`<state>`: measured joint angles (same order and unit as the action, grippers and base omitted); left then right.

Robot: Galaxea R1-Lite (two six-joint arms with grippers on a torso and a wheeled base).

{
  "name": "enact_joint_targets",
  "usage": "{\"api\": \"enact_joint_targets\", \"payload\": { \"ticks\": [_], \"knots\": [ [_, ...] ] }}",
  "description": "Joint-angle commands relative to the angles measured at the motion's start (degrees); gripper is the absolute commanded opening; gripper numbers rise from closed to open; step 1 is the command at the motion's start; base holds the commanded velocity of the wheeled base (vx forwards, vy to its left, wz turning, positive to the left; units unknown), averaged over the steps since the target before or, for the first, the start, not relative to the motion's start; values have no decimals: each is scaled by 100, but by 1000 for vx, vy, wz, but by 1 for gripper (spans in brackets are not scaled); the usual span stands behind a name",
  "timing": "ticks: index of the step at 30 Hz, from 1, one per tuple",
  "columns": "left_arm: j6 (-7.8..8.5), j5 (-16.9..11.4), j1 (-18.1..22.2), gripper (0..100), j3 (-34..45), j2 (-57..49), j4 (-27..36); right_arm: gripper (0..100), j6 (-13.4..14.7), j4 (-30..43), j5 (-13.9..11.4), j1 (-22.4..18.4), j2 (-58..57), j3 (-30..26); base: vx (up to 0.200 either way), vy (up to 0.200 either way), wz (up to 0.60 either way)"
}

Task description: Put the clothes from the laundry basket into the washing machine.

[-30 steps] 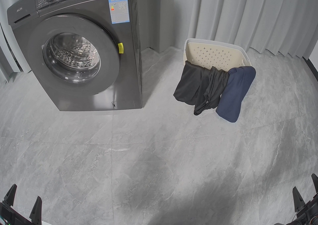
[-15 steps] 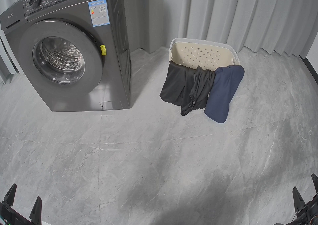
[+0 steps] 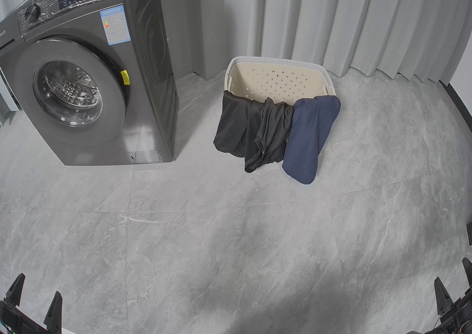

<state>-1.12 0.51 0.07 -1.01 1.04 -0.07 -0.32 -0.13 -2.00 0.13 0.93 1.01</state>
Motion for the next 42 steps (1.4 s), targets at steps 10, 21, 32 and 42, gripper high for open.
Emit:
{"api": "enact_joint_targets", "payload": {
  "ticks": [10,21,32,42],
  "knots": [
    [-11,2,1,100,101,-95,-10,100,-3,-4,-2,4,-31,-101,80,0,0],
    [-20,19,1,100,101,-95,-10,100,-3,-4,-2,4,-31,-101,200,0,0],
    [-20,19,1,100,101,-95,-1,100,23,5,7,4,-40,-101,0,-36,0],
    [-28,37,1,100,101,-95,-1,100,32,-4,7,-5,-40,-101,0,-200,0]
  ]
}}
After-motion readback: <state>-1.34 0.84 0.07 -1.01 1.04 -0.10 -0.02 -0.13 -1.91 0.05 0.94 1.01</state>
